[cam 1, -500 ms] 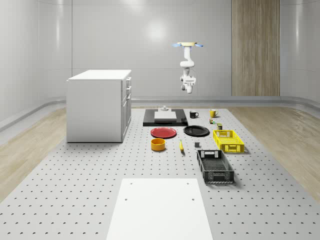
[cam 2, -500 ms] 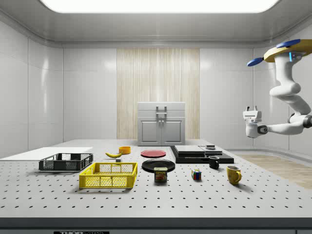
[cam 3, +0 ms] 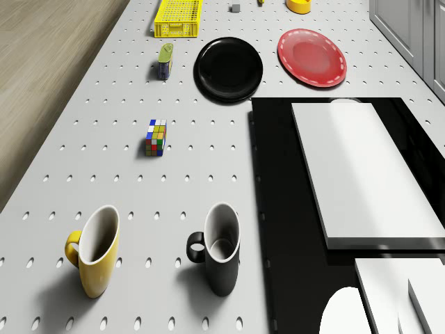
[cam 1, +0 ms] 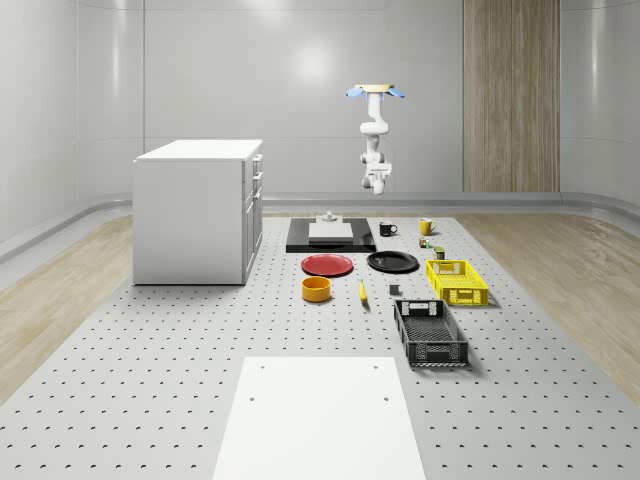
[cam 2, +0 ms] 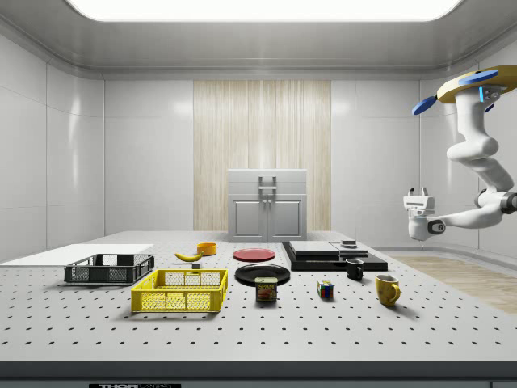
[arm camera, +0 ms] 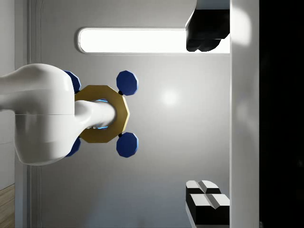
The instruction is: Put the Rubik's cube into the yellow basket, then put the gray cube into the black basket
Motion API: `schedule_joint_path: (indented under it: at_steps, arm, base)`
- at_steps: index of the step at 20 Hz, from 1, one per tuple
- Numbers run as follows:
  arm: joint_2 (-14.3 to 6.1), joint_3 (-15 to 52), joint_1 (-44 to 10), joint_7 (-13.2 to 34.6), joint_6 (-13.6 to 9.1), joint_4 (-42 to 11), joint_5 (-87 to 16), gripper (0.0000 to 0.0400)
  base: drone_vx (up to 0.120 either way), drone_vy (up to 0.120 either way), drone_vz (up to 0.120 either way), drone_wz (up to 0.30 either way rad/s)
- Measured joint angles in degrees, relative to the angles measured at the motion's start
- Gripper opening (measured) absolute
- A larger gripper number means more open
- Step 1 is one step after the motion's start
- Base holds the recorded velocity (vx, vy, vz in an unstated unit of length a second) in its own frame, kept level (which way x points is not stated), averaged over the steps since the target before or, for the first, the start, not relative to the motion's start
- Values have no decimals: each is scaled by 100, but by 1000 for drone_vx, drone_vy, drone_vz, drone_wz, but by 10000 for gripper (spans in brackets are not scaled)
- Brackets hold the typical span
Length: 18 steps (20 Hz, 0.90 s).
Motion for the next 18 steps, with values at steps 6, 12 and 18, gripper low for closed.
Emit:
schedule_joint_path:
  at_steps: [6, 12, 18]
  arm:
    - [144, 5, -8, -3, -209, 380, 3, 400]
    - [181, 8, -14, -5, -260, 495, 5, 400]
    - [178, 11, -18, -7, -253, 511, 5, 400]
  base:
    - [0, 120, 0, 0]
    - [0, 120, 0, 0]
    - [0, 120, 0, 0]
